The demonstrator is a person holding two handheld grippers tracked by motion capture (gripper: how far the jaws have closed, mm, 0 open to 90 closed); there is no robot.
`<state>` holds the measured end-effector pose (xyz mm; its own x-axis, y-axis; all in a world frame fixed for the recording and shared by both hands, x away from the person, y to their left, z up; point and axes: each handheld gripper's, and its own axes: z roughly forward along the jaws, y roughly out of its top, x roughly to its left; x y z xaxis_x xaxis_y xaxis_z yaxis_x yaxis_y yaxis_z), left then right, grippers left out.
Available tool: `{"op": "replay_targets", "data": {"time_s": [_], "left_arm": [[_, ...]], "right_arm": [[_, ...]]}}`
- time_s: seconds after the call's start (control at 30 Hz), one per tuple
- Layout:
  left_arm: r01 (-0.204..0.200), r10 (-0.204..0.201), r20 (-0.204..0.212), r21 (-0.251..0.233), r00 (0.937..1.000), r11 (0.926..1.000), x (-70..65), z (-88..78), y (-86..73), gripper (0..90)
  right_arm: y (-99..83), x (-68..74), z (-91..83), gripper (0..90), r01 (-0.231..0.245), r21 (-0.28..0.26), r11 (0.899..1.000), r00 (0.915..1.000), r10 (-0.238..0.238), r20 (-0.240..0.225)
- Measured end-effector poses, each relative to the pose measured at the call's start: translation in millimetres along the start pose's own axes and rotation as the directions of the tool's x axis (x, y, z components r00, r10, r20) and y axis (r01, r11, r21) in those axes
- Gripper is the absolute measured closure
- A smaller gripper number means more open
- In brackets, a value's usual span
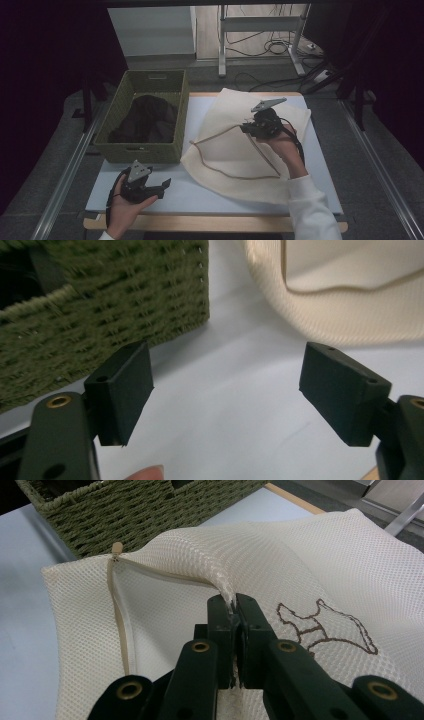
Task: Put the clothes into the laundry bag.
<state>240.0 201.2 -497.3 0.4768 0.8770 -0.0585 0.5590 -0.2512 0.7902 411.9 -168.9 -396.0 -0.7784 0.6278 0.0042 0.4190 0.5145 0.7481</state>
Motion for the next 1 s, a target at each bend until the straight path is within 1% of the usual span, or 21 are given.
{"op": "replay_targets", "data": {"time_s": [0.07,0.2,0.27,0.33,0.43,0.47,0.57,0.63,0.67,0.7,0.8,0.9,1.0], "left_arm": [[0.017,-0.017,-0.004,-0.005,0.9998,0.9998,1.1,-4.6,4.7,19.8],[0.034,-0.034,-0.015,-0.023,0.9993,0.9992,4.3,-12.1,14.3,18.6],[0.05,-0.051,-0.027,-0.035,0.9983,0.9981,5.4,-15.2,20.5,17.0],[0.056,-0.058,-0.034,-0.044,0.9977,0.9974,6.3,-17.1,25.7,16.4],[0.055,-0.057,-0.042,-0.055,0.9975,0.997,8.0,-19.8,34.8,15.6],[0.056,-0.059,-0.053,-0.062,0.9969,0.9965,9.2,-20.5,40.7,14.6],[0.059,-0.063,-0.062,-0.069,0.9961,0.9958,11.6,-20.4,46.2,14.2],[0.071,-0.076,-0.06,-0.079,0.9953,0.9943,13.8,-20.0,51.3,14.3],[0.074,-0.08,-0.063,-0.089,0.9948,0.9932,15.3,-19.9,56.8,14.4],[0.074,-0.08,-0.063,-0.089,0.9948,0.9932,15.3,-19.9,56.8,14.4],[0.088,-0.094,-0.049,-0.108,0.9944,0.9902,18.2,-20.0,65.8,14.3],[0.097,-0.103,-0.049,-0.119,0.9935,0.9882,21.8,-19.6,75.9,14.1],[0.094,-0.102,-0.063,-0.12,0.9928,0.9883,24.0,-17.1,84.3,13.9]], "right_arm": [[0.2,0.1,0.6,86.0,0.002,0.002,1.0,1.0,-0.002,0.0],[-0.1,0.5,0.6,86.0,0.004,0.002,1.0,1.0,-0.004,0.003],[-0.4,0.5,0.0,85.9,0.004,0.002,1.0,1.0,-0.004,0.003],[-0.6,0.7,-0.3,85.9,0.003,0.001,1.0,1.0,-0.003,0.002],[-1.0,0.9,-0.7,85.9,0.003,0.001,1.0,1.0,-0.003,0.002],[-1.2,0.9,-0.9,85.9,0.002,0.001,1.0,1.0,-0.002,0.001],[-1.4,0.2,-1.2,85.8,0.003,-0.001,1.0,1.0,-0.003,0.0],[-2.2,-0.4,-1.0,85.8,-0.003,-0.003,1.0,1.0,0.003,-0.001],[-2.3,-0.4,-0.8,85.8,-0.004,-0.002,1.0,1.0,0.004,-0.002],[-2.4,-0.5,-0.6,85.8,-0.004,-0.001,1.0,1.0,0.004,-0.003],[-2.8,-0.4,-0.5,85.8,-0.006,0.001,1.0,1.0,0.006,-0.003],[-3.5,-0.4,-0.8,85.8,-0.003,0.001,1.0,1.0,0.003,-0.001],[-3.7,-0.2,-1.1,85.8,-0.003,0.001,1.0,1.0,0.003,0.0]]}}
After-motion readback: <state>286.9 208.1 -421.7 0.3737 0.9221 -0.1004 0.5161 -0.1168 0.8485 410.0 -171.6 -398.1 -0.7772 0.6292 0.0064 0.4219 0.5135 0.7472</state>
